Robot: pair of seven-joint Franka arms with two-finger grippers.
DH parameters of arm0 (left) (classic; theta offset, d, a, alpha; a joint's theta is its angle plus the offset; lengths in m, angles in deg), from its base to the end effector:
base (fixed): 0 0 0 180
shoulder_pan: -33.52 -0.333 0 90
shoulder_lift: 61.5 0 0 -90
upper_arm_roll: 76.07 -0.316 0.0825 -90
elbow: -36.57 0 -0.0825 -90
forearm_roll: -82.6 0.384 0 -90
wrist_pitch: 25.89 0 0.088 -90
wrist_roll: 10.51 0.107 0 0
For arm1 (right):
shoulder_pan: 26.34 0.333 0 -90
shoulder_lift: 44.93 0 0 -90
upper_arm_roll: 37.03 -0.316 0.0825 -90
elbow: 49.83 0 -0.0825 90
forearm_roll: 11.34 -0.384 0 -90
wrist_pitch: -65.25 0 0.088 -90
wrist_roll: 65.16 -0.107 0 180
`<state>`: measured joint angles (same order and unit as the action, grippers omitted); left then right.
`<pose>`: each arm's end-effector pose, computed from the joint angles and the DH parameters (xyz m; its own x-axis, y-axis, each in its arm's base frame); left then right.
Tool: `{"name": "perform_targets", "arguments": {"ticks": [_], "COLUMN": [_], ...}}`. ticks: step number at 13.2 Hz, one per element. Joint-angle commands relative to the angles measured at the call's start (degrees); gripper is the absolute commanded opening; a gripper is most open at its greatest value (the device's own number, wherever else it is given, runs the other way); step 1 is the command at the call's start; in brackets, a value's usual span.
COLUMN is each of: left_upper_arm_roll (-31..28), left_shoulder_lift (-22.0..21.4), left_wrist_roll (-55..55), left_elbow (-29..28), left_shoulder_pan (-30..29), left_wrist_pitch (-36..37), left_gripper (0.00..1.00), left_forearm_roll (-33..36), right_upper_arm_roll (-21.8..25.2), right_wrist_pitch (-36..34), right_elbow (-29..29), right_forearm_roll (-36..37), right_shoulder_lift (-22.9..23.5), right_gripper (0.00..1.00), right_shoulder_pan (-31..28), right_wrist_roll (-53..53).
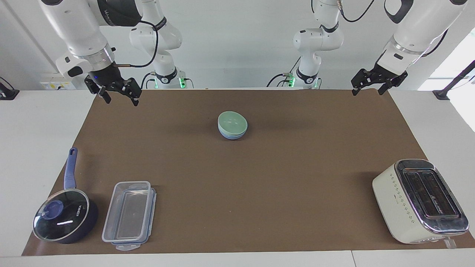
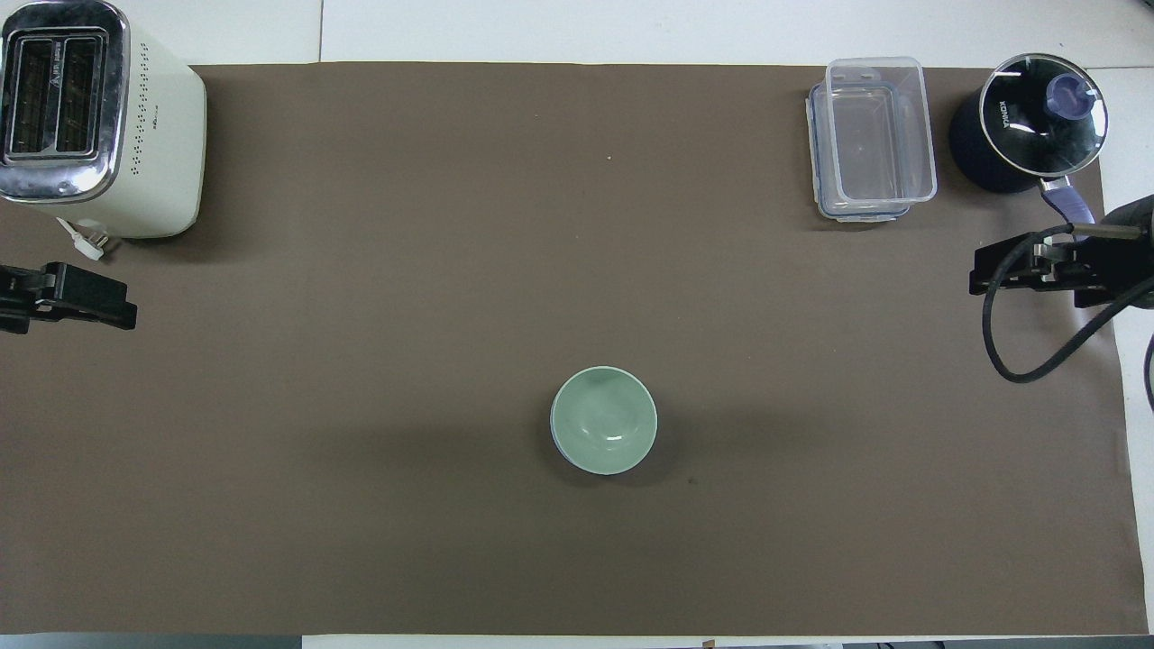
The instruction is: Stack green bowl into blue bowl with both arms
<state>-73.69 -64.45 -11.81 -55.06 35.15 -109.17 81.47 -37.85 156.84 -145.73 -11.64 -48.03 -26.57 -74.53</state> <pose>0.5242 -0.0397 0.6293 0.9943 -0.0490 -0.0945 -0.0478 -0.9987 0.0154 0.5385 0.0063 0.6078 0.9880 -0.1528 -0.0216 -0.1529 -0.9882 -0.0010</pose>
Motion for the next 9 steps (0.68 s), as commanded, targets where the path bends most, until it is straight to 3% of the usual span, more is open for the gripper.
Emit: {"name": "perform_targets", "arguments": {"ticks": [1,9], "left_upper_arm_roll": [0.52,0.52], "left_shoulder_lift": [-0.40,-0.40], "left_wrist_roll": [-0.03,-0.03], "left_elbow": [-0.21,-0.21], "left_shoulder_pan": [-0.75,-0.75], "left_wrist_pitch": [0.05,0.05], "left_gripper": [1.00,1.00], "left_forearm_roll": [1.21,1.22], "right_upper_arm_roll": [-0.41,-0.58], "right_wrist_pitch": [-0.88,-0.62], "right_elbow": [0.54,0.18], "right_forearm_roll": [1.26,2.41], "right_shoulder_lift": [0.29,0.11], "right_gripper": [1.00,1.00], "right_shoulder_pan": [-0.56,-0.12], "right_wrist_roll": [-0.56,-3.19]}}
